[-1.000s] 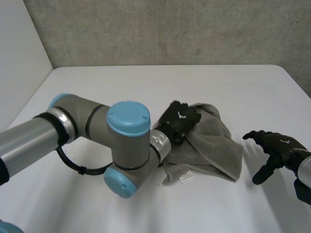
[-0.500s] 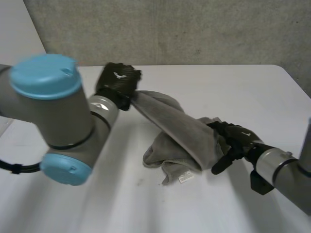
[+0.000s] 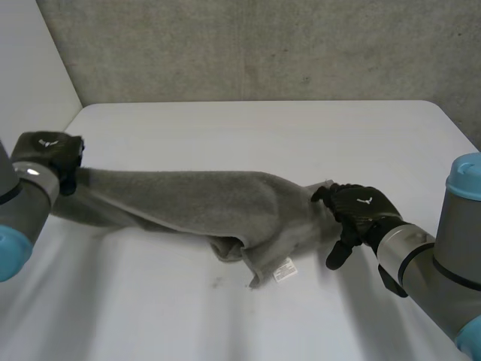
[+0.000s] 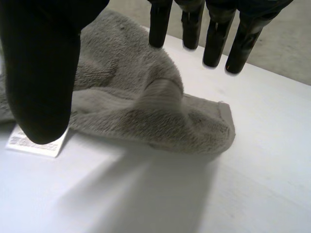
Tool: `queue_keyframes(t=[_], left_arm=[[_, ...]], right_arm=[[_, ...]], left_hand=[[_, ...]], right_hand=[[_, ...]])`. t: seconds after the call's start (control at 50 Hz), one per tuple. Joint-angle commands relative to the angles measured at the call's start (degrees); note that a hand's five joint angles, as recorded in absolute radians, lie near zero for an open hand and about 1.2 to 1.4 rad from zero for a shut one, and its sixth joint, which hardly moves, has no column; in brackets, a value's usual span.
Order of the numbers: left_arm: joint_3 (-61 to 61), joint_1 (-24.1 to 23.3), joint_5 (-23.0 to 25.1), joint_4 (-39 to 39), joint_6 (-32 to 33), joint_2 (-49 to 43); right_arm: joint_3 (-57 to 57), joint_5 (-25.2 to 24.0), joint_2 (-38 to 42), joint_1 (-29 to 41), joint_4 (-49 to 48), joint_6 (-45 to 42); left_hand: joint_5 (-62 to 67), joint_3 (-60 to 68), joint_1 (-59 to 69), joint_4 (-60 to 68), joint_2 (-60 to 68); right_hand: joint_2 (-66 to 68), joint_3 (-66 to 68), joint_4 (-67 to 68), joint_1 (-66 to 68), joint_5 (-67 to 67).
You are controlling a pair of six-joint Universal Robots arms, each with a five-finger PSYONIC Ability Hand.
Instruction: Fold the towel.
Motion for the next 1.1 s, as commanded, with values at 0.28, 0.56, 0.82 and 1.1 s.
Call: queue_keyframes(t=[0.28, 0.56, 0.82, 1.1], left_arm=[[-8.5, 1.9, 1.6, 0.7, -3.7, 6.3], [-9.5, 2.5, 4.0, 0.7, -6.5, 7.1], [-9.4, 2.6, 4.3, 0.7, -7.2, 7.1], [-9.7, 2.5, 4.4, 0.6, -7.2, 7.9]], right_arm=[[-10.3, 3.1, 11.1, 15.8, 2.1, 9.3], [-16.2, 13.6, 20.2, 20.4, -5.6, 11.5], [-17.6, 19.5, 23.5, 20.0, -10.2, 6.8], [-15.5, 17.1, 14.2, 9.0, -11.8, -1.2]], left_hand=[[10.9, 10.4, 11.7, 10.3, 10.2], [10.9, 10.4, 11.7, 10.3, 10.2], [10.9, 10.4, 11.7, 10.3, 10.2], [10.9, 10.4, 11.7, 10.3, 10.2]], right_hand=[[-0.5, -0.5, -0.5, -2.7, 0.1], [7.1, 7.1, 7.0, 4.9, 7.7], [41.0, 41.0, 41.0, 38.8, 41.6], [64.5, 64.6, 64.5, 62.3, 65.2]])
